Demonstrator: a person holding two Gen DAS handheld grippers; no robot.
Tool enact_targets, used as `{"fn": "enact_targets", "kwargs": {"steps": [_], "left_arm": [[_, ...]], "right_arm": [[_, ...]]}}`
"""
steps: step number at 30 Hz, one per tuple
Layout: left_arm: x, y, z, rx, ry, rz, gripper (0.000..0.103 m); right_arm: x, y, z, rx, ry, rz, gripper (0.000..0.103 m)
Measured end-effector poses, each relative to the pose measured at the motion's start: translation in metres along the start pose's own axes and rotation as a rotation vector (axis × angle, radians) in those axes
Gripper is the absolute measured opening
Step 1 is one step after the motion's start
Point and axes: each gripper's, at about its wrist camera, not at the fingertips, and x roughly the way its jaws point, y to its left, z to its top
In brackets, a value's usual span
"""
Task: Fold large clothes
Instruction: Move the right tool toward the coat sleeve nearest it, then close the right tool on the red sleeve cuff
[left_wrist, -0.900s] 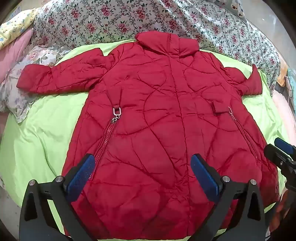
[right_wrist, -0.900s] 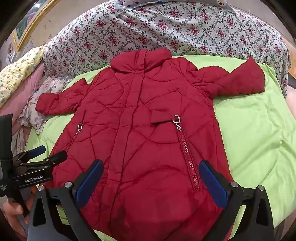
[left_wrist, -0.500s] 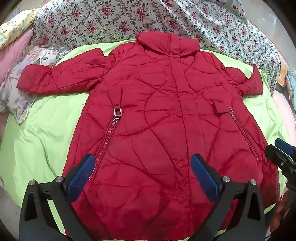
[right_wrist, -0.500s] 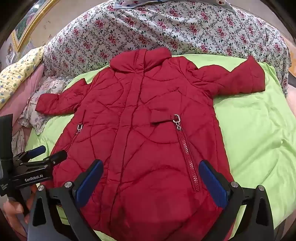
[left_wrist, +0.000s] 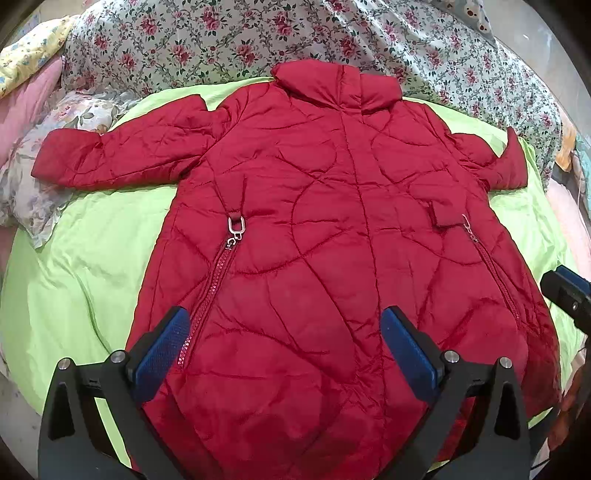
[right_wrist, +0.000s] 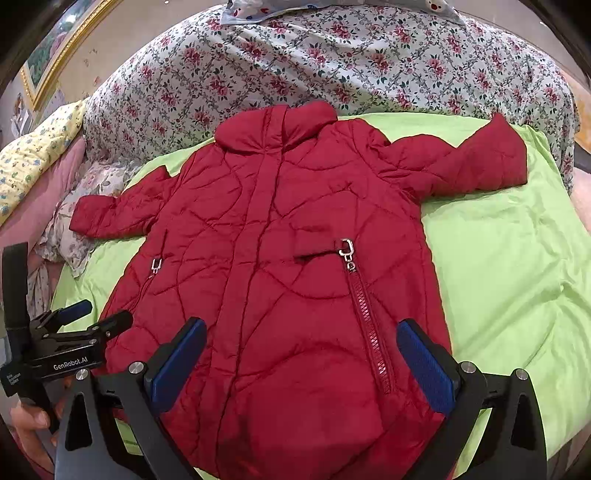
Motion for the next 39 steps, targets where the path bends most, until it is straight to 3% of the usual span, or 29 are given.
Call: {"fn": "enact_targets", "kwargs": {"steps": [8,18,25,28,32,39], "left_arm": [[0.004,0.005,0.011,0.000,-0.003,-0.012,0.103],[0.018,0.011,0.027,-0.021,-0.038,-0.025,0.103],[0.029,0.020,0.037,-0.037,-0.029,-0.026,0.103],[0.032,0.022,0.042,-0.042,-0.030,-0.027,0.103],[0.038,0.026,0.050,-0.049,-0.026,-0.022,0.103],[0.053,0.036,0.062,-0.095,-0.021,-0.041,0.103]], "right_arm": [[-0.001,-0.024,0.016,0.049,-0.059,0.007,0.103],[-0.003,-0.073,0.056,0.115,-0.102,-0.064,0.103],[0.009,-0.132,0.096,0.198,-0.133,-0.144,0.103],[0.025,-0.167,0.121,0.244,-0.137,-0.238,0.101],[0.042,-0.209,0.152,0.320,-0.150,-0.282,0.100],[0.071,-0.278,0.198,0.384,-0.182,-0.374,0.094]]}}
